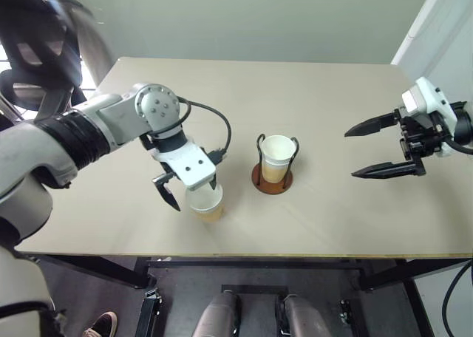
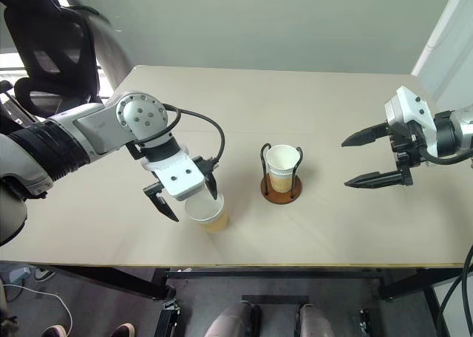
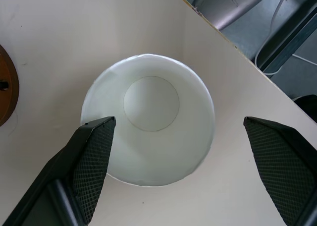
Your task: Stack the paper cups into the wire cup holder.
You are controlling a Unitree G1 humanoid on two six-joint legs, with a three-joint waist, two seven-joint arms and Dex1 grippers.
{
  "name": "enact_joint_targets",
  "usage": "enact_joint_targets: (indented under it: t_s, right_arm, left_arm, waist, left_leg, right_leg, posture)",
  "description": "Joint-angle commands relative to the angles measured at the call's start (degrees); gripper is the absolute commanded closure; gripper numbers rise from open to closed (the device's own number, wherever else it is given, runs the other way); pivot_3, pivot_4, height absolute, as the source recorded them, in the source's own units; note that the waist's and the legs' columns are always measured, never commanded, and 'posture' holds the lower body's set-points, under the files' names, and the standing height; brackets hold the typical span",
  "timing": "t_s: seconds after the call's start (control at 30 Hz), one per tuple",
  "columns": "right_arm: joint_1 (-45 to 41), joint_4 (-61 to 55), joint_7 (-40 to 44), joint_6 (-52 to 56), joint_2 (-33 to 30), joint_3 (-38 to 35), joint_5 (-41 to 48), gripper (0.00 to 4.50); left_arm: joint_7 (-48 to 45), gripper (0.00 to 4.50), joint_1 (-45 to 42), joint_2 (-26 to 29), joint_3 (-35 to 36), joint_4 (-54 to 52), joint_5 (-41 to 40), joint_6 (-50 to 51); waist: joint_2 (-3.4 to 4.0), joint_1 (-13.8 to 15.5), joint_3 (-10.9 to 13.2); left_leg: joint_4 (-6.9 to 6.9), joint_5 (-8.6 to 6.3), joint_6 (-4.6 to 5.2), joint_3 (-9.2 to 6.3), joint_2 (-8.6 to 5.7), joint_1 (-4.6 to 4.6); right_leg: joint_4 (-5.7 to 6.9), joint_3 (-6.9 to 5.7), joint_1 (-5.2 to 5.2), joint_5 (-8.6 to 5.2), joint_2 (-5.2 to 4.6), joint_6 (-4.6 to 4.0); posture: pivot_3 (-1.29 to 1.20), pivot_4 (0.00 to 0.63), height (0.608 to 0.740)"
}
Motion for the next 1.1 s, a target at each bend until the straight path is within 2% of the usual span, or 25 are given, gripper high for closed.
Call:
enact_joint_targets:
  t_s: [0.03,0.5,0.77,0.87,1.1]
  right_arm:
    - [0.8,-2.8,0.3,-1.0,-0.5,-3.2,3.2,0.04]
    - [1.7,-3.2,-0.9,-1.1,0.7,-3.9,3.9,0.04]
    - [1.7,-3.2,-1.4,-0.9,1.1,-3.7,3.8,0.04]
    - [2.1,-3.5,-1.3,-0.8,0.9,-3.8,4.0,0.04]
    - [4.3,-4.6,-1.1,-2.6,1.0,-4.3,4.1,0.04]
  left_arm:
    - [-1.9,0.05,-0.9,0.9,0.9,-0.9,0.0,-0.3]
    - [-1.9,0.05,1.8,1.0,2.2,-0.5,4.3,-3.5]
    - [-1.9,0.05,6.4,0.3,5.5,-1.0,8.0,-5.0]
    - [-1.9,0.62,7.8,-0.7,7.5,-0.4,8.1,-5.0]
    - [-1.9,3.04,9.5,-2.4,11.3,1.0,6.7,-4.3]
  waist:
    - [0.00,0.0,0.0]
    - [0.00,0.0,0.0]
    - [0.00,0.0,0.0]
    - [0.00,0.1,0.0]
    - [0.00,0.0,0.0]
  left_leg:
    - [0.00,-0.01,-0.02,0.00,0.00,0.00]
    - [0.00,0.00,-0.05,0.00,0.00,0.02]
    - [0.00,0.00,-0.04,0.00,0.00,0.02]
    - [0.01,0.00,-0.05,-0.01,0.00,0.02]
    - [0.01,-0.01,-0.06,-0.01,-0.01,0.03]
  right_leg:
    - [0.00,0.00,0.00,0.00,0.00,0.00]
    - [0.04,0.00,0.00,0.00,0.00,-0.02]
    - [0.03,0.00,0.00,0.00,0.00,-0.02]
    - [0.05,0.00,0.00,0.00,0.00,-0.02]
    - [0.07,0.00,0.00,0.02,0.00,-0.03]
  posture:
    - [0.00,0.150,0.740]
    - [0.00,0.150,0.740]
    - [0.00,0.150,0.740]
    - [0.00,0.150,0.740]
    - [0.00,0.150,0.740]
